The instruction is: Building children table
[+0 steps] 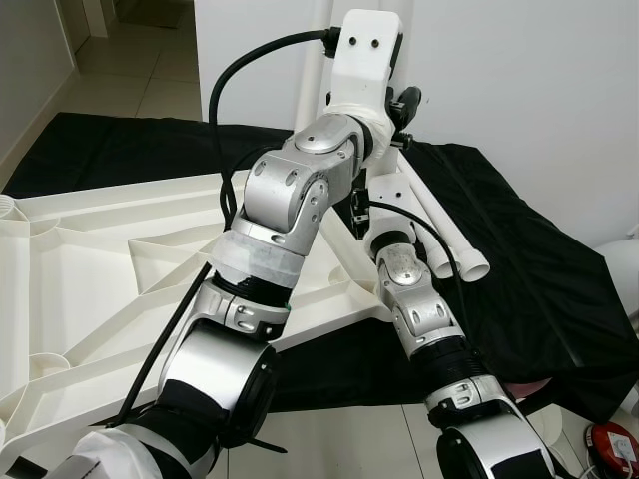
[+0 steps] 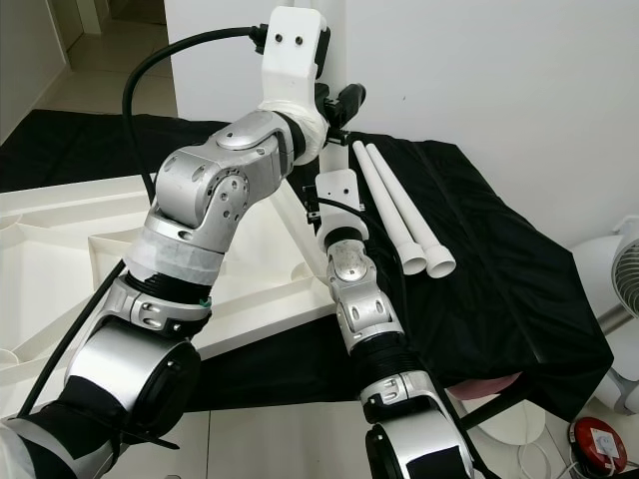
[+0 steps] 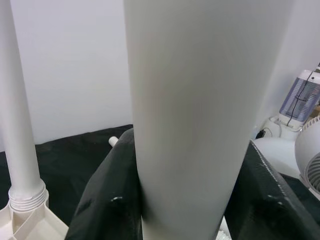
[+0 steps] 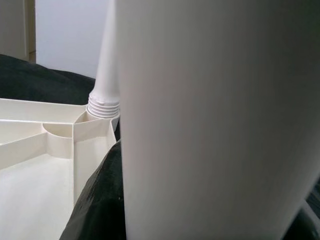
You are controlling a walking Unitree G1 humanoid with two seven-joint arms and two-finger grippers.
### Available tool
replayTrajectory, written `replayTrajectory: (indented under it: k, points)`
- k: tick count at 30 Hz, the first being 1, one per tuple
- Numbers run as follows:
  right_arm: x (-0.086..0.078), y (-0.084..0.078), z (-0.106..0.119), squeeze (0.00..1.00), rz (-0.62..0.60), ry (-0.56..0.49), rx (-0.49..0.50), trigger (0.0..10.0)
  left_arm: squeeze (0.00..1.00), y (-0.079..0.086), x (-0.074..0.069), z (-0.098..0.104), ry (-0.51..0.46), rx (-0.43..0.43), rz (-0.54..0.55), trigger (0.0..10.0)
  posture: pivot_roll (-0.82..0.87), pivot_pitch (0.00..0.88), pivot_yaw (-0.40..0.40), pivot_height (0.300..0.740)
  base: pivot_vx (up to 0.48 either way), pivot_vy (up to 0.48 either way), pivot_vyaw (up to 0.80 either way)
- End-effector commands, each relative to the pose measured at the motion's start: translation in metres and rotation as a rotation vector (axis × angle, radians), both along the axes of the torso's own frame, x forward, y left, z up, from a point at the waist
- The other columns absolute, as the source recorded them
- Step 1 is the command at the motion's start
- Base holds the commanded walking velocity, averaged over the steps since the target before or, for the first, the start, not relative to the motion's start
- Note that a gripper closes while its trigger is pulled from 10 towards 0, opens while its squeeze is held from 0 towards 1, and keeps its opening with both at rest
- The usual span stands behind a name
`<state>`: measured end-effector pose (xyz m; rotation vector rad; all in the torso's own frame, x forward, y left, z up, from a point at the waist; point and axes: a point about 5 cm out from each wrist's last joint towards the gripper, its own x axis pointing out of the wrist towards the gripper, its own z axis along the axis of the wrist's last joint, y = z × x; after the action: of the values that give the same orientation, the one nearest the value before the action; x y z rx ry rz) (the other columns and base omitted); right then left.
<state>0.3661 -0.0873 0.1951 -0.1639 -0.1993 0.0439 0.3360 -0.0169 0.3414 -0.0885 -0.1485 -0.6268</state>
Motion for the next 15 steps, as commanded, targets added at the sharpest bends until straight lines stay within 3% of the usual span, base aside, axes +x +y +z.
replayTrajectory:
  k: [1, 2, 3, 15]
  points:
    - [0.0029, -0.0065, -0.0083, 0.0, -0.035, 0.055, 0.003, 10.0, 0.0, -0.0131, -0.0115, 0.0124, -0.06, -0.009, -0.072, 10.0, 0.0, 0.0, -0.113, 0.74, 0.0, 0.0, 0.0]
    - [0.0029, -0.0065, -0.0083, 0.0, -0.035, 0.055, 0.003, 10.0, 0.0, -0.0131, -0.0115, 0.0124, -0.06, -0.009, -0.072, 10.0, 0.0, 0.0, -0.113, 0.74, 0.0, 0.0, 0.0]
    - [0.0036, -0.0077, -0.0082, 0.0, -0.041, 0.061, 0.014, 10.0, 1.0, -0.014, -0.0126, 0.0132, -0.066, -0.016, -0.086, 10.0, 0.0, 0.0, -0.113, 0.74, 0.0, 0.0, 0.0]
    - [0.0044, -0.0093, -0.0084, 0.0, -0.053, 0.07, 0.031, 10.0, 1.0, -0.0151, -0.0159, 0.017, -0.07, -0.053, -0.122, 10.0, 0.0, 0.0, -0.108, 0.74, 0.0, 0.0, 0.0]
